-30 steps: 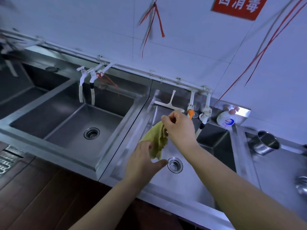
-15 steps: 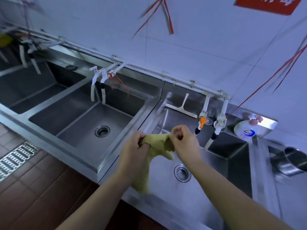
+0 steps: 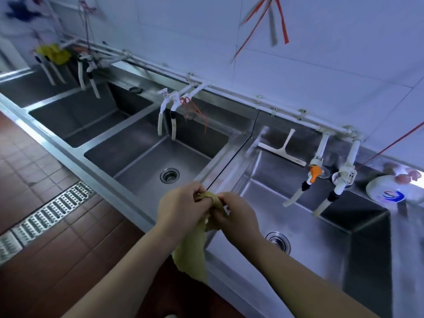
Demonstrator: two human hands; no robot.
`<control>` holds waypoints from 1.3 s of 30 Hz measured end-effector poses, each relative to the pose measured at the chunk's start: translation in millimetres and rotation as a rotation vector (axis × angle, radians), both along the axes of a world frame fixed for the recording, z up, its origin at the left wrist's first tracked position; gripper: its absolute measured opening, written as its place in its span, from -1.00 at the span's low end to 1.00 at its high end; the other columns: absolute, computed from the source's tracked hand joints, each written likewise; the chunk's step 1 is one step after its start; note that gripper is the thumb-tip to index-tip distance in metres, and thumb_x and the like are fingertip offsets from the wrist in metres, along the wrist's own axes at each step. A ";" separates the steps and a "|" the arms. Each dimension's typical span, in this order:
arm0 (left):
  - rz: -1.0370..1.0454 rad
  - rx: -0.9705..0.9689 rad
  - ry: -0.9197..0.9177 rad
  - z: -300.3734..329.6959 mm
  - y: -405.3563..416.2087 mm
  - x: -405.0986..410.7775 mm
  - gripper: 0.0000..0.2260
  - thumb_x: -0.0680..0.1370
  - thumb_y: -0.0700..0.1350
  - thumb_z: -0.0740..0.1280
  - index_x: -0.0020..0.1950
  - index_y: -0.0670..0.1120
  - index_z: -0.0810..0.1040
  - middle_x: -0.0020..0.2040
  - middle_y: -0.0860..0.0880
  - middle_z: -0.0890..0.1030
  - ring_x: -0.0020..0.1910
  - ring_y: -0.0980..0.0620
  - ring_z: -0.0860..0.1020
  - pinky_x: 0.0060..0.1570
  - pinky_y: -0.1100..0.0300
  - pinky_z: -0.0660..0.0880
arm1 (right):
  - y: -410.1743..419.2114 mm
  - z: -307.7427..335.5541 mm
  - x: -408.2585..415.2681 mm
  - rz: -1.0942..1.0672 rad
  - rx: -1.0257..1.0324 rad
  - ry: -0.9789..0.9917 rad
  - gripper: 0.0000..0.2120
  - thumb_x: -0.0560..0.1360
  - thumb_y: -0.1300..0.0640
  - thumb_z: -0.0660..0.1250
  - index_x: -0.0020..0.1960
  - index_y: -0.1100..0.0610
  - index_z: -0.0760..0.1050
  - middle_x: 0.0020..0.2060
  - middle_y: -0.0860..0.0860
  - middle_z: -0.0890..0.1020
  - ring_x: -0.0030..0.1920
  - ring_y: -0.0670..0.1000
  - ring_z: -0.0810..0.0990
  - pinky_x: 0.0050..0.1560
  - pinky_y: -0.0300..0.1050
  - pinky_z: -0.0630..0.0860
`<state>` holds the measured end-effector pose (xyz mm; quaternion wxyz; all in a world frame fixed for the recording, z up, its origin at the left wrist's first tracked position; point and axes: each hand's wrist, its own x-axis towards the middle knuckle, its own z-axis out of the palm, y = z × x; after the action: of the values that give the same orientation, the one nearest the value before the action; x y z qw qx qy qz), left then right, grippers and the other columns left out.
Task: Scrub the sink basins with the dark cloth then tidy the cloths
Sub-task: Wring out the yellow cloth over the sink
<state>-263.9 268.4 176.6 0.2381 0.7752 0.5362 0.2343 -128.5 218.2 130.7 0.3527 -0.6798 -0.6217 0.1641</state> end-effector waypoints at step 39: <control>-0.162 -0.213 0.325 -117.6 184.8 -136.7 -0.79 0.49 -0.18 0.26 0.03 0.04 0.61 0.03 0.03 0.62 0.03 -0.04 0.55 -0.10 0.15 0.44 | 110.1 -78.4 -33.5 -0.344 -0.532 0.119 -0.63 0.57 0.01 0.25 -0.40 0.06 0.40 -0.42 -0.03 0.42 -0.34 -0.01 0.42 -0.36 -0.11 0.28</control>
<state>-400.6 453.2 59.0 0.2469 0.8138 0.5253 0.0283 -162.1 328.3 52.4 0.2211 -0.8324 -0.4113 0.2985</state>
